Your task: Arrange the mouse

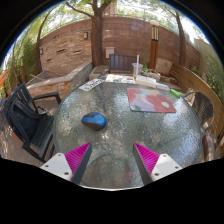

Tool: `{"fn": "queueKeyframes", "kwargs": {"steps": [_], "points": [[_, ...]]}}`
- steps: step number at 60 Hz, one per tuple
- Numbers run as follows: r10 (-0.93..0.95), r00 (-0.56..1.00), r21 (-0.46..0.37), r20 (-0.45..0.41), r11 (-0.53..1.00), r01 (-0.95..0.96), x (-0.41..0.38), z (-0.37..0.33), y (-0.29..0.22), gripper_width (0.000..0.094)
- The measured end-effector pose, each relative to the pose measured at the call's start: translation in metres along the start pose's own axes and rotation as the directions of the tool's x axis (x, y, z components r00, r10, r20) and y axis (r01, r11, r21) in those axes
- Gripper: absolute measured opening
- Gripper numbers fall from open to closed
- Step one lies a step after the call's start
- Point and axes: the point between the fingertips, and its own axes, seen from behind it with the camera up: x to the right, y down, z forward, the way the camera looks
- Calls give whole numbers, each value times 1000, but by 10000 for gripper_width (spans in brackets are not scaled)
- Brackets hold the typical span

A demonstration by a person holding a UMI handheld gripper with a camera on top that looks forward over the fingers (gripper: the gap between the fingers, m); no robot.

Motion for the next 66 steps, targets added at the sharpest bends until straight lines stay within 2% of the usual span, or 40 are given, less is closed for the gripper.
{"fn": "queueKeyframes", "kwargs": {"steps": [11, 15, 33, 37, 42, 43, 53, 59, 66], "points": [[-19, 1000, -10, 9, 1000, 19, -26, 79, -27, 831], [-45, 999, -10, 15, 999, 45, -31, 96, -35, 849], [-115, 993, 18, 16, 993, 115, -33, 149, -81, 808], [-117, 993, 11, 33, 993, 117, -37, 158, -85, 758], [-91, 992, 10, 85, 996, 90, -49, 164, -87, 533], [-82, 992, 8, 92, 997, 82, -50, 164, -87, 514], [-102, 991, 16, 88, 995, 101, -50, 163, -89, 404], [-82, 986, 13, 144, 997, 81, -59, 157, -96, 373], [-106, 967, 120, 230, 990, 80, -72, 124, -152, 373]]}}
